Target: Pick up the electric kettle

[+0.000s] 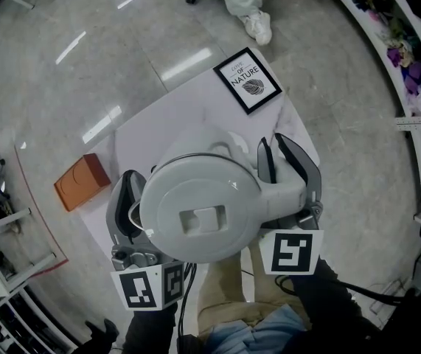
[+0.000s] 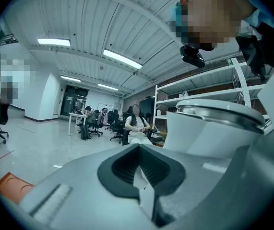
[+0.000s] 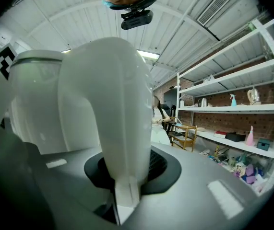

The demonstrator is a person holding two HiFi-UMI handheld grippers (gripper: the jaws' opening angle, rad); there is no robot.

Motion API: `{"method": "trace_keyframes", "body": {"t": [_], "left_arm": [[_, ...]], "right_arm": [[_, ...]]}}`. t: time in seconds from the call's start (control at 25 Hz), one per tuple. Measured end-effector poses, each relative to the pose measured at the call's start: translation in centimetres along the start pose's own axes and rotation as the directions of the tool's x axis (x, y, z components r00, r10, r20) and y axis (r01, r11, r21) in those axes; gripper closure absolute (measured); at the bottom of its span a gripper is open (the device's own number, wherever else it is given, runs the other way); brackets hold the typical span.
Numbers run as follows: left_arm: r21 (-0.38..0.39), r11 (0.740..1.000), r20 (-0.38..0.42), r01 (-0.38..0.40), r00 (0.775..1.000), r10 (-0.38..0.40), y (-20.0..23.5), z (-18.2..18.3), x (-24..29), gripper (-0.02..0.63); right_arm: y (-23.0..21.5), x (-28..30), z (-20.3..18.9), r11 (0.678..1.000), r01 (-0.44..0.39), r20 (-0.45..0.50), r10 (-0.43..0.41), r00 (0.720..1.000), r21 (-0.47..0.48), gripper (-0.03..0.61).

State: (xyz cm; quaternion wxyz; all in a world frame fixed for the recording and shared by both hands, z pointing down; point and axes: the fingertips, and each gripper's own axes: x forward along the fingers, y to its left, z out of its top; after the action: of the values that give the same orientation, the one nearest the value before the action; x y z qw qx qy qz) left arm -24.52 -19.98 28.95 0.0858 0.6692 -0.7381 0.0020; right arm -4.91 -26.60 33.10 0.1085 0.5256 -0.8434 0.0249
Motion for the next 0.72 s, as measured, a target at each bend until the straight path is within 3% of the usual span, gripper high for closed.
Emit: {"method": "trace_keyframes", "body": {"t": [0.72], "left_arm": [[-0.001,1.000,0.068,-0.030,0.997,0.030,-0.3,5.4,-3.1,0.612]], "right_arm": [[0.5,-2.1,5.8,1.000,-0.016,0.076,0.017,0.997,-0.014,0.486]]}}
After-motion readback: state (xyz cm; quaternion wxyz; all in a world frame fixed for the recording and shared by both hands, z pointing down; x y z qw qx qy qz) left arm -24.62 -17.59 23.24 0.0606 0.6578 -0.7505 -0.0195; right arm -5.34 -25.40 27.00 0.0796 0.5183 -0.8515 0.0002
